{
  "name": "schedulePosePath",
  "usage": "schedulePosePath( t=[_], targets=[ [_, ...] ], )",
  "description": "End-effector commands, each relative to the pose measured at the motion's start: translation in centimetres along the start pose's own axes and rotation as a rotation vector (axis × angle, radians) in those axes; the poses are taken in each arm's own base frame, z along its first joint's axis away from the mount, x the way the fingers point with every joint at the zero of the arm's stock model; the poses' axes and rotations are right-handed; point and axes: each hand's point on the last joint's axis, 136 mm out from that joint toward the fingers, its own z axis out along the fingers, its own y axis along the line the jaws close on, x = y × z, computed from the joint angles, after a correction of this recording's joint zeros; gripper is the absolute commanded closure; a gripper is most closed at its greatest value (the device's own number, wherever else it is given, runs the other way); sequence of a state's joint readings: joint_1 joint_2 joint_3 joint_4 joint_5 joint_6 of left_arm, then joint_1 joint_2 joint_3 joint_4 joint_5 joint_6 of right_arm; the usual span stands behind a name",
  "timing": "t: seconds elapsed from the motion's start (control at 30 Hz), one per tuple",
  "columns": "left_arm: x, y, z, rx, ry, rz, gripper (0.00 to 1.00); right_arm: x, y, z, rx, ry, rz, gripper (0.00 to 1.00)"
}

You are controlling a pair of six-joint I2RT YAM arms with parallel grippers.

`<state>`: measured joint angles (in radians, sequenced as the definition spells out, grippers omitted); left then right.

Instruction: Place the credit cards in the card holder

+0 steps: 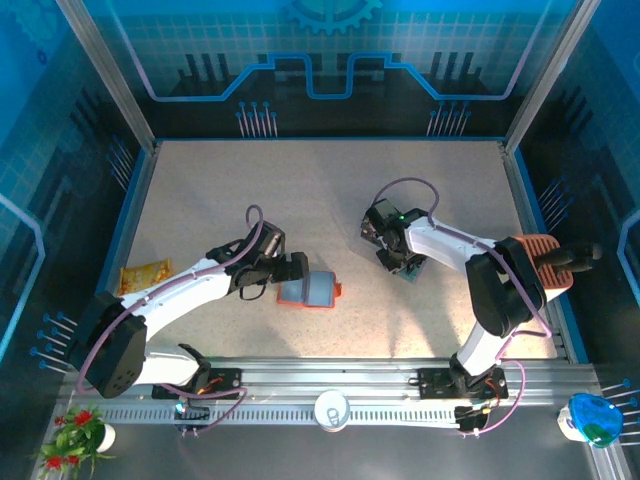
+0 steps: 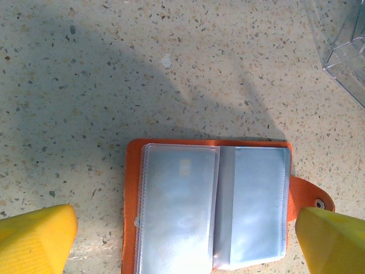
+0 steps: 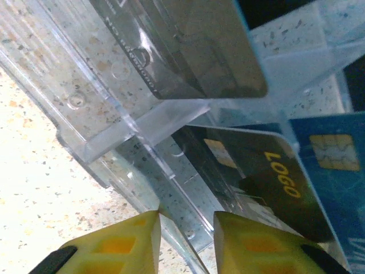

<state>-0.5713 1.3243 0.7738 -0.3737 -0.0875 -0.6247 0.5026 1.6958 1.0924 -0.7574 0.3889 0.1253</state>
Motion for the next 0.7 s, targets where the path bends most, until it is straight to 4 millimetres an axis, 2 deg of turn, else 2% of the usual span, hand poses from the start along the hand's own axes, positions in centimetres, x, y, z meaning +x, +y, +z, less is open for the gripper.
schedulePosePath(
  t=[0.0,0.17,0.5,0.67],
  targets=[
    [0.0,-0.1,0.0,0.002,0.020,0.017,0.01,0.5,-0.1,-0.4,-0.026,-0.009,0.018,0.72],
    [0.1,-0.2,0.1,0.003,0.024,0.017,0.01,0.1,-0.3,-1.5,-0.033,-0.039,0.024,0.74],
    [0.1,-0.1,0.1,0.003,0.026,0.020,0.01,-0.5,0.2,-2.7,-0.078,-0.068,-0.005,0.95],
    [0.1,-0.1,0.1,-0.001,0.026,0.026,0.01,-1.3,0.6,-5.0,-0.113,-0.122,-0.031,1.00]
  ],
)
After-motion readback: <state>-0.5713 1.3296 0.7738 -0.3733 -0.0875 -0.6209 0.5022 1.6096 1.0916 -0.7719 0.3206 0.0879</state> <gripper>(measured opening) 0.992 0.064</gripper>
